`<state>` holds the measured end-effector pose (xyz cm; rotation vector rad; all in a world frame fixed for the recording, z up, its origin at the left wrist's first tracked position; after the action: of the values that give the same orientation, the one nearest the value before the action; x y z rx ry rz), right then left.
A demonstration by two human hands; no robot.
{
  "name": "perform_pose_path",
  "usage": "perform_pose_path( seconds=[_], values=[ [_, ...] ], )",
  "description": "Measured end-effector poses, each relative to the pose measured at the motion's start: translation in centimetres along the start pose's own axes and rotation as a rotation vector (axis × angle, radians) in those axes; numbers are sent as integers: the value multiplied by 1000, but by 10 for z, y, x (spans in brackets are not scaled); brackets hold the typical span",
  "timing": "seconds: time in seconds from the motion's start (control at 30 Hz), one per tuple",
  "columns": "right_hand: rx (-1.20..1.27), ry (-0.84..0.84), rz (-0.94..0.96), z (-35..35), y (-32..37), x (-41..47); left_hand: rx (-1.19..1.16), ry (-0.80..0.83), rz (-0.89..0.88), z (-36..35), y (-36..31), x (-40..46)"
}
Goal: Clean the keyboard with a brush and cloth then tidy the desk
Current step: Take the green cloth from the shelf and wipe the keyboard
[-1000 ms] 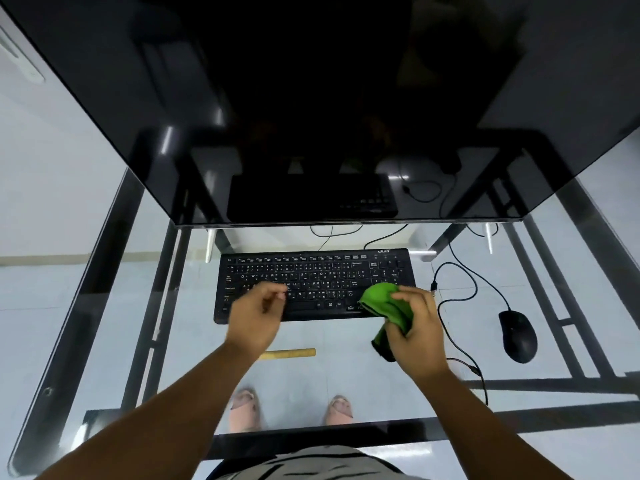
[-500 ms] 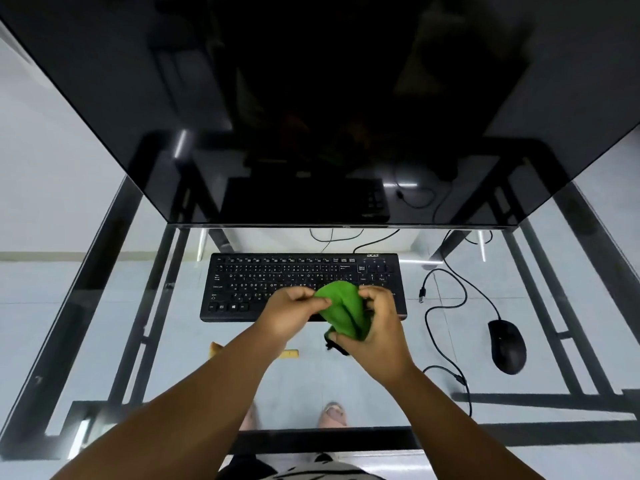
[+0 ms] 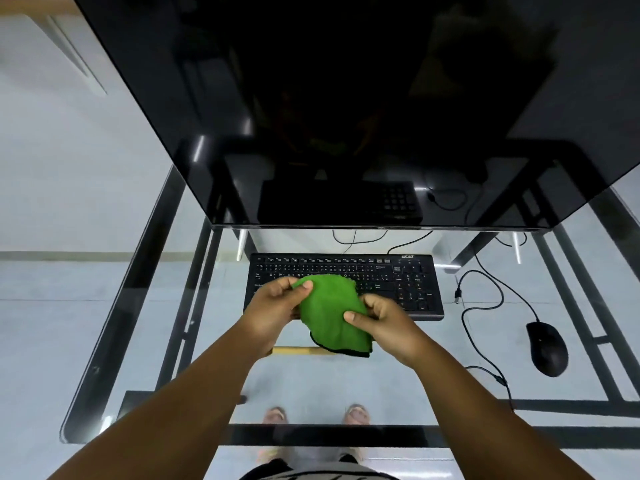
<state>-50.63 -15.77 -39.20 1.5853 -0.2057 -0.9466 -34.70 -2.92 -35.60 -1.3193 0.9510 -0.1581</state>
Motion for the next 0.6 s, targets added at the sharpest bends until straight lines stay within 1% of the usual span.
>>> perform_pose_path(
  seconds=[0.1,0.2,0.33,0.43,0.47,0.53,0.57,0.6],
  values=[
    [110,-12,-16,-27,9,-3,-143,-50,84,24,6,-3],
    [116,6,-23,-56,12,-3,-278,19,174,41,13,-11],
    [128,15,-58,-82,12,-5,-233,146,155,66,27,-12],
    [95,-2,-147,-91,7,-5,-175,123,170,89,33,-9],
    [5,-40,-121,-91,4,-3,-161,102,179,96,36,-8],
    [-326,-150,64,-89,-4,0,-136,63,207,112,41,-8],
    [-495,-164,176,-90,-6,0,-130,52,221,119,43,-7],
    [-635,-141,266,-94,-9,0,-125,50,232,125,45,-7]
  ],
)
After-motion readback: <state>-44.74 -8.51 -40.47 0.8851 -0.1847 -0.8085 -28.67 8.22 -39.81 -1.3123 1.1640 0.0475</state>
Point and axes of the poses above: each hand's wrist, its own x-axis towards the middle knuckle, its own z-axis out of the back of the hand, y = z × x, the point moved 2 cm from there along x, towards the middle knuckle, and after that the axes turned 11 degrees about -y, right-handed, at the moved point
